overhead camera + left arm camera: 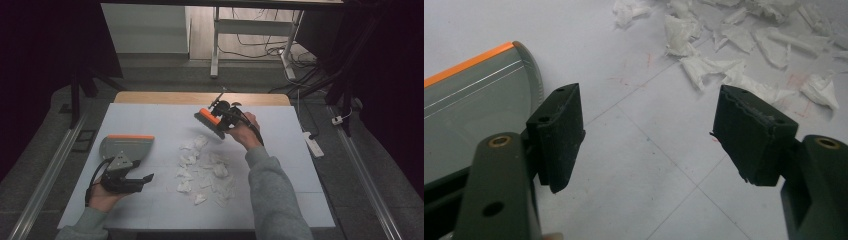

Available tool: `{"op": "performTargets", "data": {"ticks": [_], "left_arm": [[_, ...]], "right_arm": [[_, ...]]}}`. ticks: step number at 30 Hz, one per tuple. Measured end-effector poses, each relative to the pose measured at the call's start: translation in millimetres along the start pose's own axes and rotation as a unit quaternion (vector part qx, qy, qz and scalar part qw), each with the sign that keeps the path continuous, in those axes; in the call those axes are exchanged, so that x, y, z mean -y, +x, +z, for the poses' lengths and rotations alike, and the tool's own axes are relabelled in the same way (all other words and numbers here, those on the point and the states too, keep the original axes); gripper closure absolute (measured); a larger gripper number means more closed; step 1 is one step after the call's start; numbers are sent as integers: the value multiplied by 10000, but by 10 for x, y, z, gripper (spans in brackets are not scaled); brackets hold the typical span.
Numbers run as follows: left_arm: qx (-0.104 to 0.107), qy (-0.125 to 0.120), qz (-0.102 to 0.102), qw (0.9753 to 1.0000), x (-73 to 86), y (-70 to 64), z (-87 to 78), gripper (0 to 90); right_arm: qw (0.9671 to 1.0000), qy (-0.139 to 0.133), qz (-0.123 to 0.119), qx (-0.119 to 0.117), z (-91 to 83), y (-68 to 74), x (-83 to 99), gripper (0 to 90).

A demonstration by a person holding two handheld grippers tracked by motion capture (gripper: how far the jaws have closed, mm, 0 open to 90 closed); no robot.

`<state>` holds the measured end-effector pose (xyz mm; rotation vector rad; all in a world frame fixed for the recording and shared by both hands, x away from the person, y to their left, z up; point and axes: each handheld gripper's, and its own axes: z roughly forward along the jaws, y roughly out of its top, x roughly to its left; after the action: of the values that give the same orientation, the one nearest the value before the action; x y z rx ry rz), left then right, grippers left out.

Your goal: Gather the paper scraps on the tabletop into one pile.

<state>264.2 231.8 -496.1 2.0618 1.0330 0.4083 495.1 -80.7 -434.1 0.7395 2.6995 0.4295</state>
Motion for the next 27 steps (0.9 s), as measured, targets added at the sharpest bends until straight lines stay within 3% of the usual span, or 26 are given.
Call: {"op": "performTargets", "data": {"ticks": [5, 7, 9, 14, 16, 21, 24, 27], "left_arm": [[-9, -23, -10, 10000, 8, 3, -15, 293], [-10, -18, -16, 10000, 14, 12, -14, 293], [-18, -11, -35, 10000, 17, 20, -11, 293], [-26, -17, -55, 10000, 16, 21, -14, 294], [-29, -14, -41, 10000, 16, 18, -14, 294], [-29, 25, 0, 10000, 13, 7, -4, 294], [-24, 21, 3, 10000, 8, -7, 0, 295], [-25, 21, 16, 10000, 3, -10, 0, 295]], "right_arm": [[9990, 399, -206, -55, 213, -12, -92, 706], [9988, 358, -233, -227, 221, 17, -117, 707], [9977, 415, -438, -313, 230, 86, -137, 708], [9924, 568, -1007, -421, 191, 307, -126, 708], [9888, 665, -1233, -514, 135, 388, -90, 708], [9836, 652, -1431, -881, -31, 569, 97, 707], [9882, 317, -1296, -746, -204, 552, 178, 707], [9941, -61, -907, -590, -387, 444, 203, 706]]}}
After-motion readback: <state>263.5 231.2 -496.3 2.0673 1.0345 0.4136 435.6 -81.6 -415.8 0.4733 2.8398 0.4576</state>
